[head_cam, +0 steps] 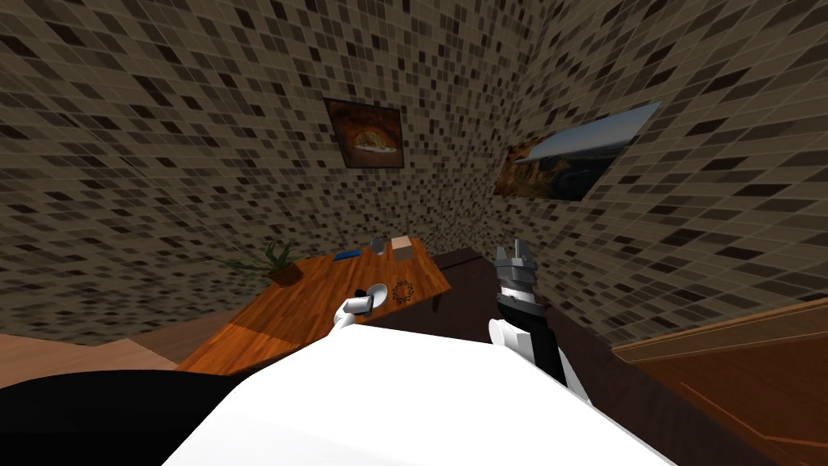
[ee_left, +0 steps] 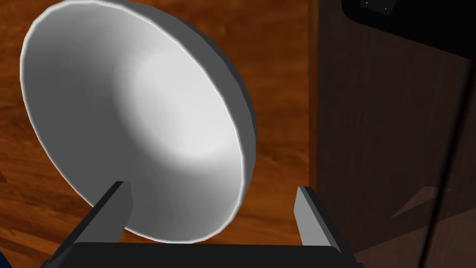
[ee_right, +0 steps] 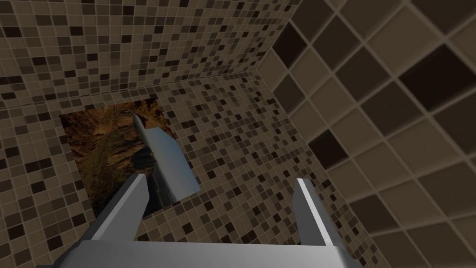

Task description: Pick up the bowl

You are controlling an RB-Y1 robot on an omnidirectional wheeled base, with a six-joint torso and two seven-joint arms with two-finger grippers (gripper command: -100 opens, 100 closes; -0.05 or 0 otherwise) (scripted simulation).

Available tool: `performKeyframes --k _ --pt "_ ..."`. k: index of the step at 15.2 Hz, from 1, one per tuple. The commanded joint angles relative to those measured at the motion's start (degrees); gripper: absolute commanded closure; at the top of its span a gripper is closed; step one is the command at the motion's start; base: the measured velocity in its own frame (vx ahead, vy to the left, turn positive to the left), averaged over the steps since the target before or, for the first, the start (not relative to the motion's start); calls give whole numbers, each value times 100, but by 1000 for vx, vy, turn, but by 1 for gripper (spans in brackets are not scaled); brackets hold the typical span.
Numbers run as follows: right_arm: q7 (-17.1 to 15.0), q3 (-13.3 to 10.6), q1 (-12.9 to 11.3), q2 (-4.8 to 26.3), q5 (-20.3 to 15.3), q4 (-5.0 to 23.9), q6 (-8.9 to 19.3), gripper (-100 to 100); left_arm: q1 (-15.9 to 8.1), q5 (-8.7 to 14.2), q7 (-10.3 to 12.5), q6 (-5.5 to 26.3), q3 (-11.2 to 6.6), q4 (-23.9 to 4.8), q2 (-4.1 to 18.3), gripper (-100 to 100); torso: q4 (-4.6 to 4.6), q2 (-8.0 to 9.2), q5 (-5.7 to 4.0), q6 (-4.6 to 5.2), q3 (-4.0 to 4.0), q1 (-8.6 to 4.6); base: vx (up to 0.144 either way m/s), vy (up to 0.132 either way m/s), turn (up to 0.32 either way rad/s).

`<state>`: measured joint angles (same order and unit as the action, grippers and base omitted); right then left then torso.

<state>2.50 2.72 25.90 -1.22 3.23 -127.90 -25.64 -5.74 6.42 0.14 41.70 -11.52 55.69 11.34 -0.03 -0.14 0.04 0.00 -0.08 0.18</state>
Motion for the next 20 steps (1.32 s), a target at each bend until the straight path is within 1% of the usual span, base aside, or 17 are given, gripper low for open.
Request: performKeyframes --k 1,3,5,6,7,10,11,13,14,15,19,20 --pt "0 0 0 0 0 0 0 0 -120 25 -22 247 -33 -241 -30 -100 0 0 0 0 0 0 15 40 -112" --pt "0 0 0 0 0 0 0 0 -220 59 -45 439 -61 -431 -44 -100 0 -2 0 1 -1 1 21 46 -112" --pt "0 0 0 0 0 0 0 0 -278 78 -58 547 -76 -538 -53 -100 -1 -4 1 -1 -2 3 23 45 -58" --pt "0 0 0 0 0 0 0 0 -229 44 -32 469 -60 -447 -65 -100 -1 -4 0 -1 -2 2 12 23 -17" --pt "0 0 0 0 0 0 0 0 -227 31 -22 312 -39 -619 -89 -100 0 -2 -1 -2 -1 -3 25 22 5" --pt "0 0 1 0 0 0 0 0 -216 14 -7 131 -14 -772 -114 -100 -2 -11 -1 -2 -6 -7 46 20 6" --pt "0 0 1 0 0 0 0 0 -209 2 2 10 2 -874 -131 -100 -3 -12 -2 -2 -7 -9 49 14 5" --pt "0 0 1 0 0 0 0 0 -202 -10 12 -111 19 -977 -148 -100 -3 -15 -2 -2 -8 -10 48 16 6" --pt "0 0 1 0 0 0 0 0 -201 0 2 -20 8 -906 -137 -100 -3 -14 -2 -2 -8 -10 26 9 1" --pt "0 0 1 0 0 0 0 0 -205 -2 4 -52 10 -929 -139 100 -2 -10 -3 -2 -6 -11 10 4 0" --pt "0 0 0 0 0 0 0 0 -202 -3 2 -49 12 -930 -138 100 2 2 -3 -2 2 -14 1 0 0" --pt "0 0 0 0 0 0 0 0 -216 14 -7 131 -14 -772 -114 100 3 3 -3 -2 3 -15 -25 -16 -8"
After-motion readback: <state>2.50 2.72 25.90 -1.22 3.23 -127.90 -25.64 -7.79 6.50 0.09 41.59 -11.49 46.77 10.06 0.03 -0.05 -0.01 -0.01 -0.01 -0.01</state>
